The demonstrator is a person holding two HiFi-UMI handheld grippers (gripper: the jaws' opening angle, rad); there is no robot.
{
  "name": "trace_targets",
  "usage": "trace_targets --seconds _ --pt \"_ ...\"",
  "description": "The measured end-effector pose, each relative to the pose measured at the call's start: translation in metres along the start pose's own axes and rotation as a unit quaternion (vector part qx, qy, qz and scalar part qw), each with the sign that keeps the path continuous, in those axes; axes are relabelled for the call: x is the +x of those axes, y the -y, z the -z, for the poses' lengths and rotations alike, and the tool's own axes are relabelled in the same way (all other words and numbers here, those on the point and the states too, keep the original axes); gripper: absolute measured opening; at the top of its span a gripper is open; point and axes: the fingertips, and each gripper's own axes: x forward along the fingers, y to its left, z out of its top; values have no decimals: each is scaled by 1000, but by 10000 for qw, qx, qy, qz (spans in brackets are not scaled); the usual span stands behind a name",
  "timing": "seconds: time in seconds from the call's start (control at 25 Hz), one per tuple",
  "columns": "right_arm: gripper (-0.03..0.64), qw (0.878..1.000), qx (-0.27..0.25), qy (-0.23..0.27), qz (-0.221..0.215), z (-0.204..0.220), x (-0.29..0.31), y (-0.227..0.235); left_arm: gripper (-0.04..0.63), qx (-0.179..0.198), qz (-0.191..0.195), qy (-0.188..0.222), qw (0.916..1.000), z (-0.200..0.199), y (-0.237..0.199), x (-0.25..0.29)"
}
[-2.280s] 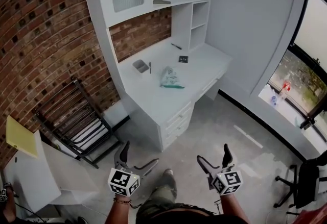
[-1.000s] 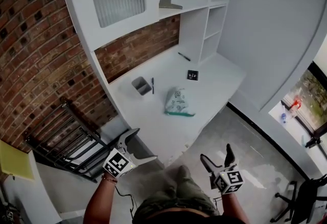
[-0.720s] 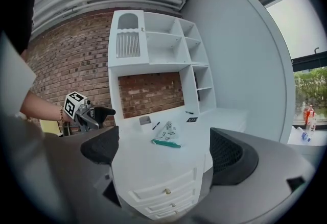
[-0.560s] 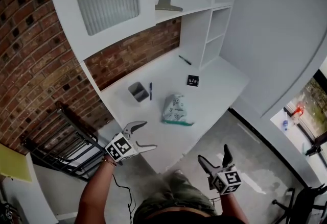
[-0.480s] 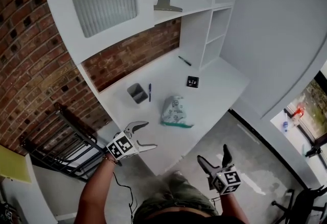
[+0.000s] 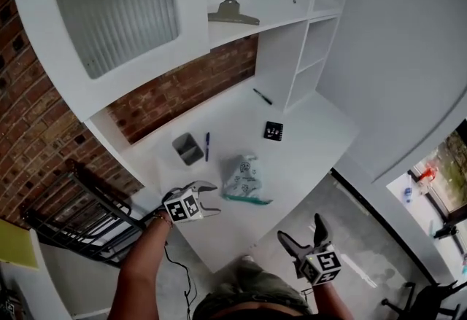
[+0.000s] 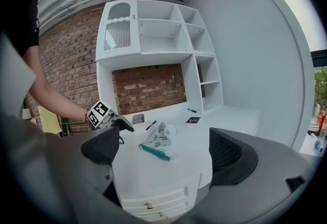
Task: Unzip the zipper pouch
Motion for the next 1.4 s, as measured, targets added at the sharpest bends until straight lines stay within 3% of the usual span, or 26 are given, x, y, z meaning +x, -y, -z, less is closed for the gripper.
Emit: trace_targets --seconds 0.32,0.44,0.56,0.68,0.96,1.04,1.12,1.24,1.4 --pt "542 9993 -32 -242 -290 4 33 11 258 3 316 -275 9991 12 -31 47" --pt "541 9988 -50 -303 -374 6 44 12 224 387 544 -567 9962 19 -29 59" --pt "539 9984 -67 -337 -441 7 52 13 222 884 846 -953 9879 26 -25 65" --pt "537 9978 -147 -394 -512 10 59 15 222 1134 1074 -1128 9813 29 -26 72" --pt "531 9975 -63 -446 -544 9 69 18 192 1002 1787 -1297 9702 32 -24 75" --pt "531 9973 -73 -454 -564 9 71 18 138 986 1839 -1347 9687 31 -24 75" --pt "528 9971 -126 -445 -606 9 73 18 57 838 1784 -1338 9712 29 -24 76" --pt "526 9968 -102 -440 -654 8 77 15 54 103 1725 -1122 9785 25 -21 78" --pt "523 9966 -59 -441 -699 7 80 14 51 -892 1687 -819 9782 15 -14 78"
